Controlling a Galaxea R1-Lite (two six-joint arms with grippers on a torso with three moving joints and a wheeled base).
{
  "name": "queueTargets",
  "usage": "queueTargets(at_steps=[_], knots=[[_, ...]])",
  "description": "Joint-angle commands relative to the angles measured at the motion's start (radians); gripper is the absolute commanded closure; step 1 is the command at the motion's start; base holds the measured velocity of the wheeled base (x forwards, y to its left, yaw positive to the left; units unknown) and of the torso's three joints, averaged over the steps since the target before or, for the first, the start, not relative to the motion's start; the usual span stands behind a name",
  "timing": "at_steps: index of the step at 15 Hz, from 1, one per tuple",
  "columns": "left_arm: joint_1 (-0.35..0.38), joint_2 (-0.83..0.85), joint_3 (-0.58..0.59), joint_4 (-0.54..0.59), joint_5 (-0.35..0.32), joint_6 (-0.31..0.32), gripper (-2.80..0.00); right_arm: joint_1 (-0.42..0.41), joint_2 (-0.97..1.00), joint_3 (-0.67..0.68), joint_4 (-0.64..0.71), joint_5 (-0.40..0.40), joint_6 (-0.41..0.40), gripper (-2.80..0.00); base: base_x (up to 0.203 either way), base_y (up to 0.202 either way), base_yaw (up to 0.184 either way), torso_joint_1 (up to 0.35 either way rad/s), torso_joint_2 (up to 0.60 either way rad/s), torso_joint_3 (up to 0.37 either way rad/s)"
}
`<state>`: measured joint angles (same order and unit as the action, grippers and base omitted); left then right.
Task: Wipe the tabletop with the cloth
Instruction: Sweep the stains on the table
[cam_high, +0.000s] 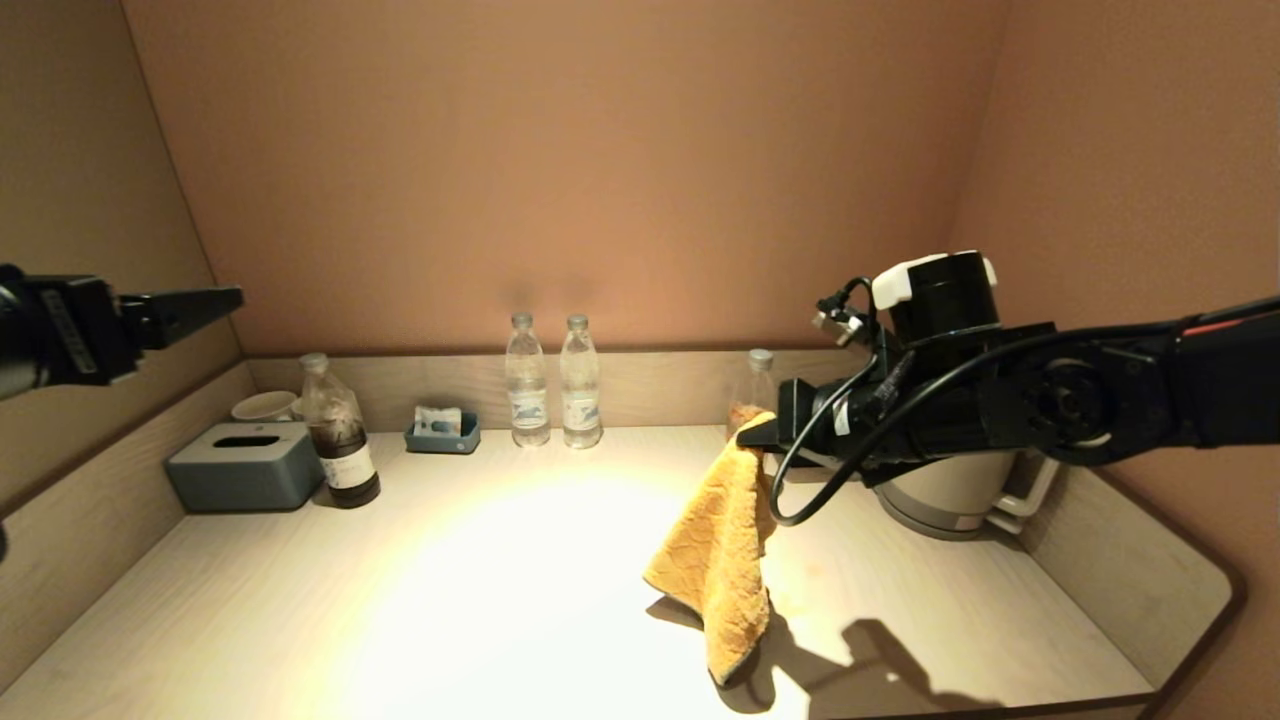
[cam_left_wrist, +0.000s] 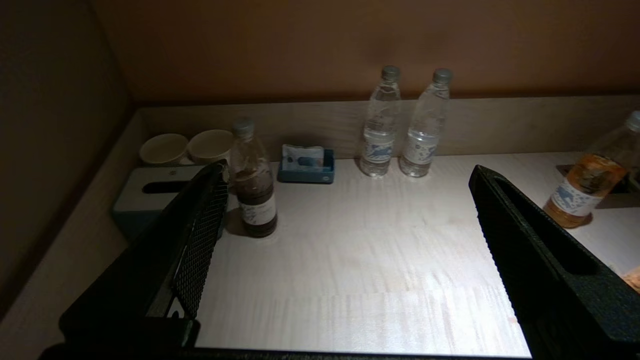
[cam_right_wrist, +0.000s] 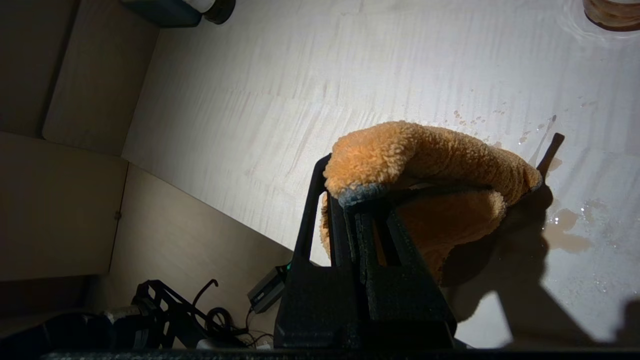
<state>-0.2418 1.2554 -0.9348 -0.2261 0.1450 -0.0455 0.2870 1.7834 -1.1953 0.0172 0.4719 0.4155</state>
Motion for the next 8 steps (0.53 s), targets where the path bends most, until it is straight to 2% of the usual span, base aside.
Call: queueTargets(at_steps=[1,4,8], knots=[[0.036,-0.111,-0.011,0.06,0.047,-0.001,-2.8,-0.014,0.001,0.002,0.001,0.004,0.003,0.0,0.0,0.0,0.0,0.0,0.0,0.0],[0.036,-0.268,0.015,0.139,0.161,-0.002,-2.8,-0.014,-0.009,0.006,0.001,0.004,0.012,0.0,0.0,0.0,0.0,0.0,0.0,0.0],[0.037,-0.478,0.087,0.255,0.215,-0.011,-2.8,-0.014,-0.01,0.003,0.001,0.005,0.025,0.0,0.0,0.0,0.0,0.0,0.0,0.0]])
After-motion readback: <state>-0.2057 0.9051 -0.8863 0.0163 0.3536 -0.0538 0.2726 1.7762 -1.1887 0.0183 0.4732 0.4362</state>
